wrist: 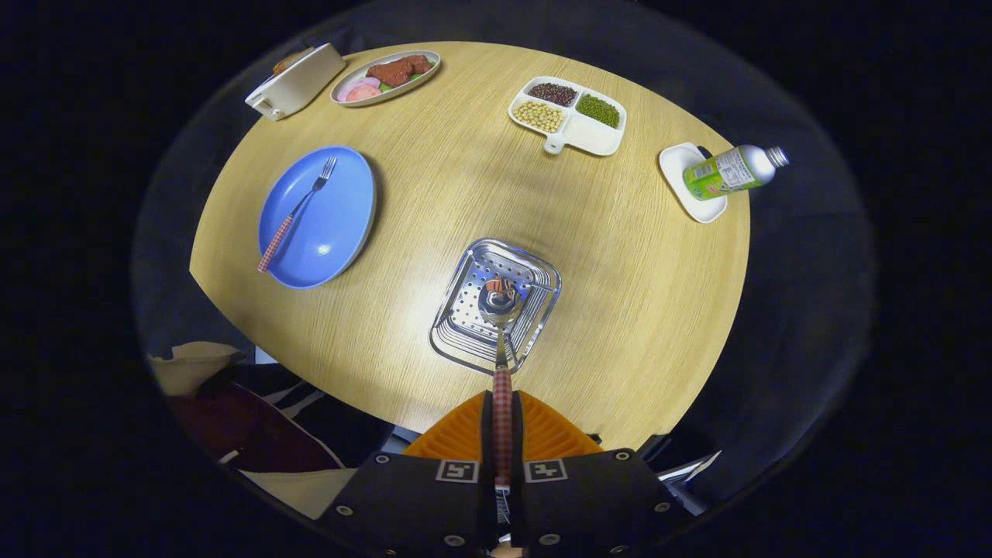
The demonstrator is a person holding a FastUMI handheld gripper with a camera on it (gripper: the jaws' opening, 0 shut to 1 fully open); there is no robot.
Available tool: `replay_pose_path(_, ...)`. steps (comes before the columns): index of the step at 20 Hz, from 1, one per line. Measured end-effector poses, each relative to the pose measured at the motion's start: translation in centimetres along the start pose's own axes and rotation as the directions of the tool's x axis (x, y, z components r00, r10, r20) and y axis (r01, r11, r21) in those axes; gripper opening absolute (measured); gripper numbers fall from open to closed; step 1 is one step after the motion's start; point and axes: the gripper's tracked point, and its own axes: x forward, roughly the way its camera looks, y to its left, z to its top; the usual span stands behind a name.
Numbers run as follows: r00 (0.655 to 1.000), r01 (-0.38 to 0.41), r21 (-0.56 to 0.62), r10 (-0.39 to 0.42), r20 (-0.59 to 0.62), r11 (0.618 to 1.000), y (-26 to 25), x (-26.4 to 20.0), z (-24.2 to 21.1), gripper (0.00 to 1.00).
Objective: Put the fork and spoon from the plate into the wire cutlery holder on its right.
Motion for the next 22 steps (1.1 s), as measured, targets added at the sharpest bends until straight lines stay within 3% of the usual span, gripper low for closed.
replay_pose_path(11, 0.999, 0.021, -0.042, -0.023, -0.048, 0.999, 0.2, 0.7, 0.3, 0.14)
replay_pose_path(15, 0.999, 0.033, -0.026, -0.033, -0.015, 0.999, 0.2, 0.1, 1.0, 0.18)
replay_pose_path(17, 0.999, 0.035, -0.013, -0.035, 0.03, 0.999, 0.4, -0.6, 1.5, 0.23)
replay_pose_path(21, 0.986, 0.034, 0.053, -0.042, 0.161, 0.998, 1.4, -2.7, 2.9, 0.44)
replay_pose_path(22, 0.976, 0.038, 0.071, -0.052, 0.21, 0.997, 1.7, -3.4, 3.6, 0.53)
